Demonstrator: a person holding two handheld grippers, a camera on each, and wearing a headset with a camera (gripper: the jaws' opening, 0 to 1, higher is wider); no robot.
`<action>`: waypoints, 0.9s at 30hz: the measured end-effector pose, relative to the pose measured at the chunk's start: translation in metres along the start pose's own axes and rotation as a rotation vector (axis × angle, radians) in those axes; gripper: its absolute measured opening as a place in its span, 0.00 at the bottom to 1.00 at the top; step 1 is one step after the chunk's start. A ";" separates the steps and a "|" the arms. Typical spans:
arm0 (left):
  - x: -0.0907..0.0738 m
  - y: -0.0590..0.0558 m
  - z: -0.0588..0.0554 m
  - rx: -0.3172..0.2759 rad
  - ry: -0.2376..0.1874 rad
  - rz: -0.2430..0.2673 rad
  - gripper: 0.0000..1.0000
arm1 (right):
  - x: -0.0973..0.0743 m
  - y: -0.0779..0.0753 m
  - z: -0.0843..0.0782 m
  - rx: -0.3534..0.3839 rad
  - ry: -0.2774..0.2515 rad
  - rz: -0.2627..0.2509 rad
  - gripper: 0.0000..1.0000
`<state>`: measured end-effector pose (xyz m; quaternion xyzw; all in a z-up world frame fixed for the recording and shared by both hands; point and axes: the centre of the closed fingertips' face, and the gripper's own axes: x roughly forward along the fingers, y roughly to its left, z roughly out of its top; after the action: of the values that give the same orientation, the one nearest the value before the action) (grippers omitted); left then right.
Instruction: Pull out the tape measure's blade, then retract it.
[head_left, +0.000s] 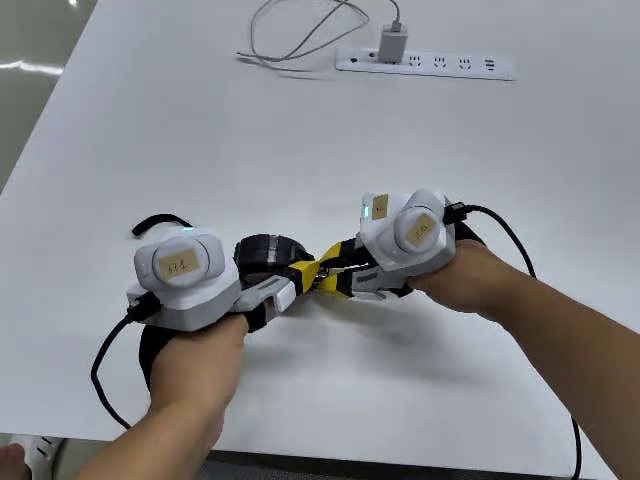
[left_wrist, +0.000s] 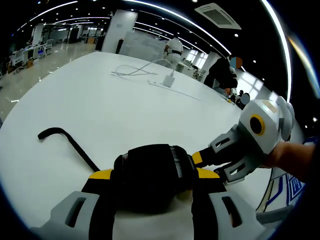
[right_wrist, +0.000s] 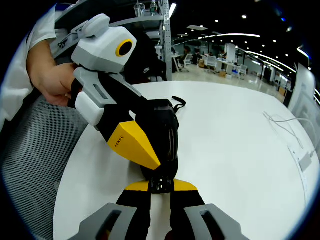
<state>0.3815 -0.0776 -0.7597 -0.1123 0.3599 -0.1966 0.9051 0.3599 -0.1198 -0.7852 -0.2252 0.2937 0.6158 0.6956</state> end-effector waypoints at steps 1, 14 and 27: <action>0.000 0.000 0.000 0.000 -0.001 0.000 0.57 | 0.000 0.000 0.000 -0.001 -0.001 0.000 0.10; 0.002 0.000 -0.001 0.005 0.007 0.005 0.58 | 0.001 0.001 -0.001 -0.003 0.012 -0.006 0.11; 0.003 0.000 -0.002 0.048 0.013 0.012 0.60 | -0.001 0.000 -0.002 0.003 0.026 -0.024 0.18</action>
<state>0.3822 -0.0795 -0.7629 -0.0872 0.3618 -0.2002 0.9063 0.3591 -0.1220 -0.7858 -0.2357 0.3007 0.6041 0.6993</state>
